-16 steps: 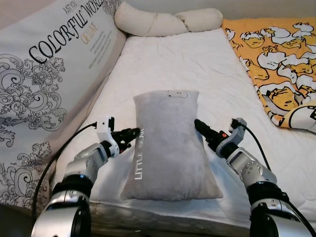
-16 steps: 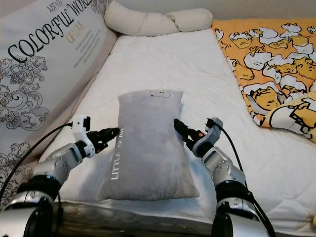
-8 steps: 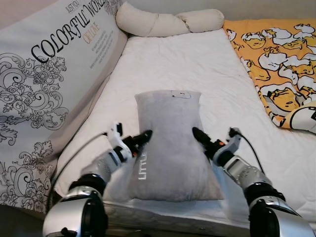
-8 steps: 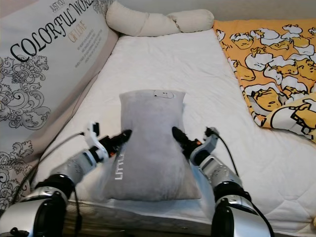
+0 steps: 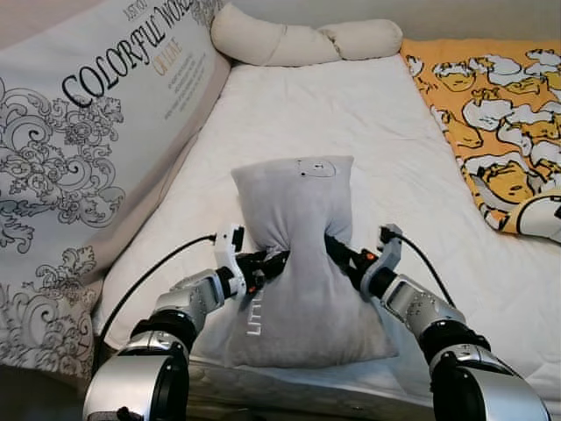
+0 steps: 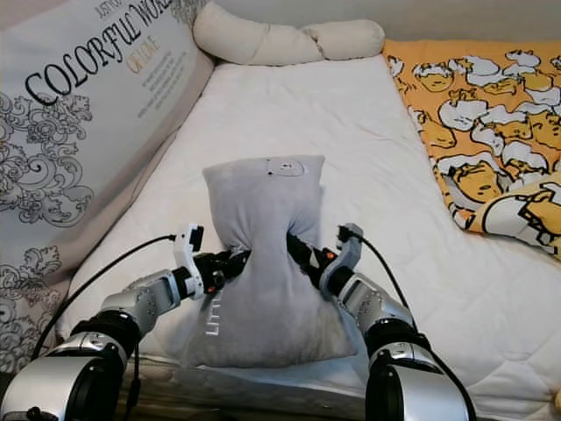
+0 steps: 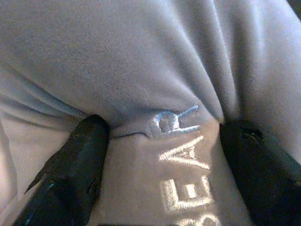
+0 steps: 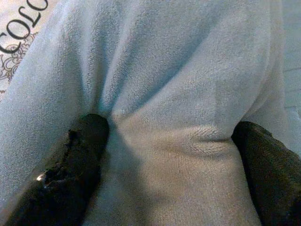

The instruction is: Clean up the room

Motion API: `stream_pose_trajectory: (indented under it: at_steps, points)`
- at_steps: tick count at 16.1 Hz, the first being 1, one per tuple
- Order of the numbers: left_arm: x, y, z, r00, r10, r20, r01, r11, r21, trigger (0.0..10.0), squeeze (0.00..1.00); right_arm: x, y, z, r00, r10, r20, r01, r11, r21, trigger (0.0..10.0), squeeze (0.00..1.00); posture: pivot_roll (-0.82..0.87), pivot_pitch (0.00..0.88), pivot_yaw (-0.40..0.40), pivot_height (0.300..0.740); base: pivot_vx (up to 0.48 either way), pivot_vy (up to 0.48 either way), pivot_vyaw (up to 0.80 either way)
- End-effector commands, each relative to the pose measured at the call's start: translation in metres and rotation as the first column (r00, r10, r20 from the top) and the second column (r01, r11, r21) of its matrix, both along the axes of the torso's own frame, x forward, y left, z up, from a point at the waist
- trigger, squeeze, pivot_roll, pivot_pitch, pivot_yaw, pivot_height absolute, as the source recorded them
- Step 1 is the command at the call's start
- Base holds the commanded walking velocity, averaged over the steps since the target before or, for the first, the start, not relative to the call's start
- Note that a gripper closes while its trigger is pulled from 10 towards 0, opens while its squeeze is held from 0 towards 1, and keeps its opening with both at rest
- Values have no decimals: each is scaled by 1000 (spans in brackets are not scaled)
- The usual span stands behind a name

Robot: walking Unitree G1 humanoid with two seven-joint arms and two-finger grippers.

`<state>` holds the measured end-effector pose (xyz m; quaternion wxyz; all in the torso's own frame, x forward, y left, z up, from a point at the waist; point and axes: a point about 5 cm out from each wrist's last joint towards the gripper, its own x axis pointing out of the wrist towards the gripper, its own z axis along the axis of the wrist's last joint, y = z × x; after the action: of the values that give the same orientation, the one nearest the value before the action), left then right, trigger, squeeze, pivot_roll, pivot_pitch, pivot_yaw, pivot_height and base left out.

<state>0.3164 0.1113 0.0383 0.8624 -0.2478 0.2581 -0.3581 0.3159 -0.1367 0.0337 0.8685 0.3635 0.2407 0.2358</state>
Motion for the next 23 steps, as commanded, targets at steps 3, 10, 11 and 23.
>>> stream_pose_trajectory:
  at_steps: [3,10,11,23]
  points:
    - [0,-10,4,997,-74,35,74,997,13,118,0,-2,22,1,996,88,12,-89,996,27,0,0,-71,0,96,740,0,0,0]
    - [11,-6,13,999,-17,27,16,999,30,0,0,7,9,9,994,-42,99,41,999,8,0,0,-69,0,105,740,0,0,0]
    - [14,-4,16,1000,11,25,-12,999,30,0,0,9,6,12,991,-78,111,77,997,19,0,0,-73,0,109,740,0,0,0]
    - [38,-8,114,918,37,395,13,992,-122,0,0,29,23,79,910,-111,400,66,990,124,0,0,-59,0,112,740,0,0,0]
